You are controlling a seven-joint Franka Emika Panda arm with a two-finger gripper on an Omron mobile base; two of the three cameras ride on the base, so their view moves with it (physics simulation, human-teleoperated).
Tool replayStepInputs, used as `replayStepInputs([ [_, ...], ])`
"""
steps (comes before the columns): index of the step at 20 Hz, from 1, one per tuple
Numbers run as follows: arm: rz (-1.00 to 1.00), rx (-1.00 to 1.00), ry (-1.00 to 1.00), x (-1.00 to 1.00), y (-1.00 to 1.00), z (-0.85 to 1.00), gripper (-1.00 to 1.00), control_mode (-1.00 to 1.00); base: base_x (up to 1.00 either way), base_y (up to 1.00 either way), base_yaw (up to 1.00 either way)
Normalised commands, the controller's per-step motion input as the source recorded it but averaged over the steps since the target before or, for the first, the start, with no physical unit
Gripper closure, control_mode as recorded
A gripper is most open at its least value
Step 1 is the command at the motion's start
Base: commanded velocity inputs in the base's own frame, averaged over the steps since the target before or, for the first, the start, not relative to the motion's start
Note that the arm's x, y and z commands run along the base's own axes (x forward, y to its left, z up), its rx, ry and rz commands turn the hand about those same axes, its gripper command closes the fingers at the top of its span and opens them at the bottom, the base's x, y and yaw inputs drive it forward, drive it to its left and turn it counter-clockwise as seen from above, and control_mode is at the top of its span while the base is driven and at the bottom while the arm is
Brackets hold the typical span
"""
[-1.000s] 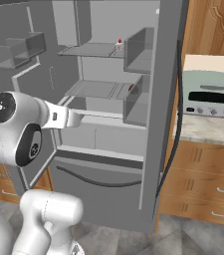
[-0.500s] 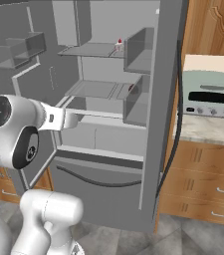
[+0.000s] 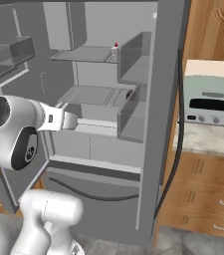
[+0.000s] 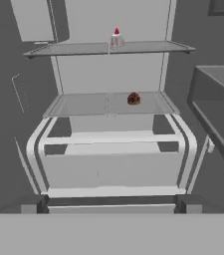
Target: Take the cakes from the fridge and place them on the empty tray on the dining counter.
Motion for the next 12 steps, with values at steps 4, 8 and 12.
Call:
replayStepInputs([
  [4, 0.0, 0.0, 0.0, 0.0, 0.0, 0.0, -1.0, 1.0, 1.0, 0.0, 0.0],
  [8, 0.0, 0.0, 0.0, 0.0, 0.0, 0.0, -1.0, 1.0, 1.0, 0.0, 0.0],
  [12, 0.0, 0.0, 0.0, 0.0, 0.0, 0.0, -1.0, 1.0, 1.0, 0.0, 0.02],
])
